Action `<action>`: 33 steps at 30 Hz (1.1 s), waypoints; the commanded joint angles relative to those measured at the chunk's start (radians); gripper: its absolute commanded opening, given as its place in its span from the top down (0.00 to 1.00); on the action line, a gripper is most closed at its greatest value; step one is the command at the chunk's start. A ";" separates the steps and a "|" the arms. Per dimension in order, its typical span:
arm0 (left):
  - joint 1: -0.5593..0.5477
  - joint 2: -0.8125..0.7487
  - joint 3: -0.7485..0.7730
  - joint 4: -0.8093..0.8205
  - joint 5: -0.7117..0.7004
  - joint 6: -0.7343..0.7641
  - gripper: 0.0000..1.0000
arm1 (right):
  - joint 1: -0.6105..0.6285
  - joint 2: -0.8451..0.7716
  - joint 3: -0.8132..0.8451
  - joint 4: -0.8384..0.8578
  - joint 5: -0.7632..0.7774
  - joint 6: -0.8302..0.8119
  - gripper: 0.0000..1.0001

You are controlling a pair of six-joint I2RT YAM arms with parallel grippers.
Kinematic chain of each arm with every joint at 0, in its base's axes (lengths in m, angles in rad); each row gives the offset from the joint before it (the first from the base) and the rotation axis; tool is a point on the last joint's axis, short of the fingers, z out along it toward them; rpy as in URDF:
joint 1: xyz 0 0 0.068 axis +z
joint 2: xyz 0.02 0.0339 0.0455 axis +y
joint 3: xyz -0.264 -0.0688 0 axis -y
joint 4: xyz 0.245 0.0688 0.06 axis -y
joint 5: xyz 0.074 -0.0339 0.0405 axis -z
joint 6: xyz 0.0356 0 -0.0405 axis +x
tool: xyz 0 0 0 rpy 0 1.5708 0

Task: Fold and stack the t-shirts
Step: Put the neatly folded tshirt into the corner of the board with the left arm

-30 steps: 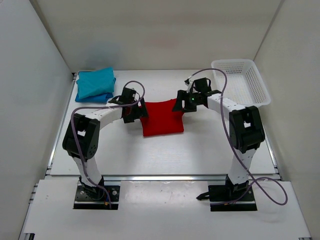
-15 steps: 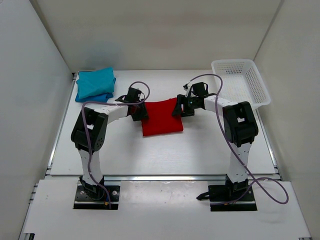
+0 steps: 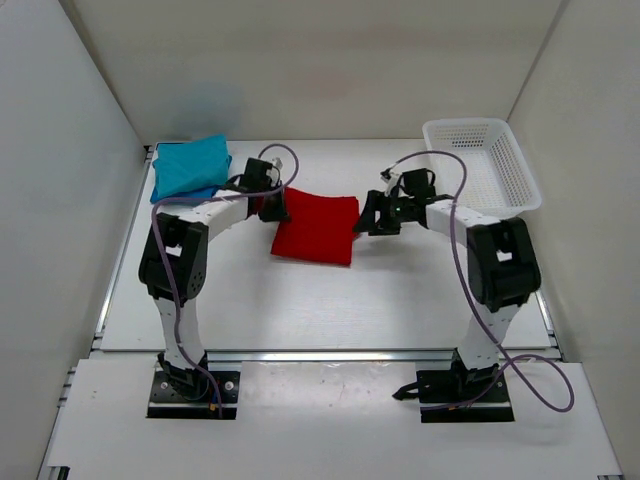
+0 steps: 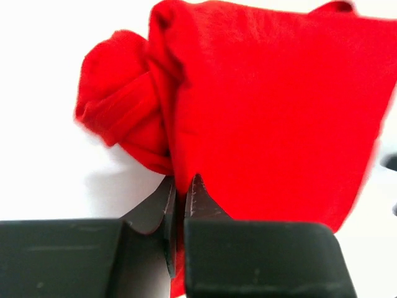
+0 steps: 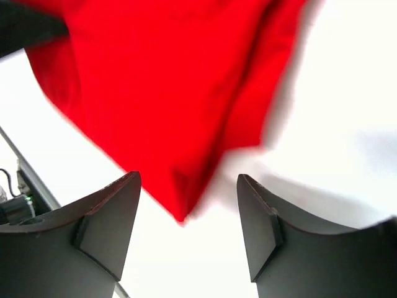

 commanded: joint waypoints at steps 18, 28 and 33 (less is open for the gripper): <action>0.215 0.284 0.973 -0.485 0.035 0.404 1.00 | -0.190 -0.561 -0.398 0.092 0.100 0.040 0.39; 0.342 0.257 1.102 -0.521 0.068 0.438 1.00 | -0.181 -0.568 -0.429 0.063 0.153 0.043 0.40; 0.338 0.229 1.117 -0.508 0.085 0.510 1.00 | -0.169 -0.574 -0.437 0.051 0.166 0.046 0.40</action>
